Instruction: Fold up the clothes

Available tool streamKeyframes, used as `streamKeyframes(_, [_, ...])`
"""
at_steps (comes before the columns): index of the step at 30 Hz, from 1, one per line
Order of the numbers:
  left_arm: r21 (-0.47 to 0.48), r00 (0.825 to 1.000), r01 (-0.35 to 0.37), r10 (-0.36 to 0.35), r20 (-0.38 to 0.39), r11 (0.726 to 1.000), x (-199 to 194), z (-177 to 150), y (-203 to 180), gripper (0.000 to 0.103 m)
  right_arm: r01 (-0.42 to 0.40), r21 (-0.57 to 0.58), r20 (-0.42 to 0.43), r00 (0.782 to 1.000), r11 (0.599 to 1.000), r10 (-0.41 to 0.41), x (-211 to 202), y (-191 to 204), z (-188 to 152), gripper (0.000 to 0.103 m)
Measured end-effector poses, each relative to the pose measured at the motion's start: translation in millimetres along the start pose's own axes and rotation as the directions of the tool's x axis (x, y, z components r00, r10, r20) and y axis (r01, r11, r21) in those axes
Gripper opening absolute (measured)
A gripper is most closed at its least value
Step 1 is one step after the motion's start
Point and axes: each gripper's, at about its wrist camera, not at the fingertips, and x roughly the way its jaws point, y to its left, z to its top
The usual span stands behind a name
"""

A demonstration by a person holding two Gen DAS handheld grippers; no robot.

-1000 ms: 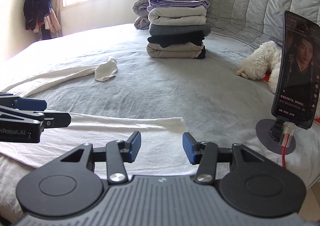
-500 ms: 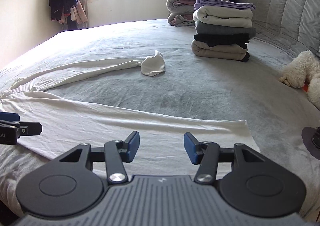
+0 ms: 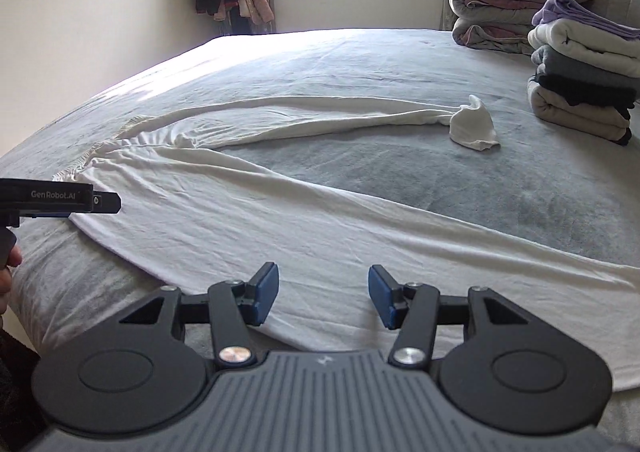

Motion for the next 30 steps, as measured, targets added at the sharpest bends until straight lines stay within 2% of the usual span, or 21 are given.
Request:
streamKeyframes(6, [-0.097, 0.997, -0.072, 0.070, -0.023, 0.993, 7.7, 22.9, 32.4, 0.085, -0.107, -0.104, -0.002, 0.994, 0.989, 0.107, 7.2, 25.6, -6.1, 0.056])
streamKeyframes(10, [-0.164, 0.994, -0.112, 0.111, -0.016, 0.980, 21.2, 24.3, 50.5, 0.085, -0.176, -0.175, -0.008, 0.984, 0.969, 0.177, 11.1, 41.7, -10.8, 0.060])
streamKeyframes(17, [-0.257, 0.986, -0.154, 0.163, 0.016, 0.954, 40.6, 7.8, 67.4, 0.085, -0.179, -0.239, 0.018, 0.982, 0.954, 0.189, 9.9, 52.9, -18.9, 0.061])
streamKeyframes(19, [-0.258, 0.990, -0.128, 0.139, 0.023, 0.958, 41.7, 11.0, 69.0, 0.085, -0.177, -0.246, 0.031, 0.981, 0.953, 0.190, 10.4, 53.2, -20.7, 0.061])
streamKeyframes(21, [-0.297, 0.991, -0.119, 0.133, 0.027, 0.948, 41.6, 11.9, 76.1, 0.084, -0.173, -0.248, 0.044, 0.981, 0.953, 0.189, 11.7, 54.7, -21.6, 0.061])
streamKeyframes(24, [-0.370, 0.991, -0.111, 0.133, 0.034, 0.922, 40.1, 12.0, 88.7, 0.072, -0.165, -0.259, 0.066, 0.980, 0.952, 0.188, 16.2, 60.8, -22.0, 0.060])
streamKeyframes(26, [-0.414, 0.990, -0.110, 0.138, 0.038, 0.904, 36.9, 10.1, 96.4, 0.063, -0.154, -0.284, 0.079, 0.980, 0.946, 0.184, 19.1, 67.1, -22.9, 0.048])
streamKeyframes(27, [-0.426, 0.988, -0.117, 0.148, 0.041, 0.897, 35.4, 8.8, 99.4, 0.062, -0.148, -0.302, 0.085, 0.980, 0.942, 0.181, 20.2, 70.4, -23.6, 0.044])
streamKeyframes(29, [-0.440, 0.986, -0.128, 0.164, 0.044, 0.889, 33.5, 6.7, 103.9, 0.061, -0.141, -0.340, 0.092, 0.979, 0.930, 0.182, 21.1, 75.9, -24.6, 0.023])
streamKeyframes(30, [-0.434, 0.985, -0.131, 0.166, 0.044, 0.891, 34.0, 6.2, 104.5, 0.060, -0.136, -0.360, 0.092, 0.979, 0.923, 0.180, 21.1, 79.1, -25.5, 0.017])
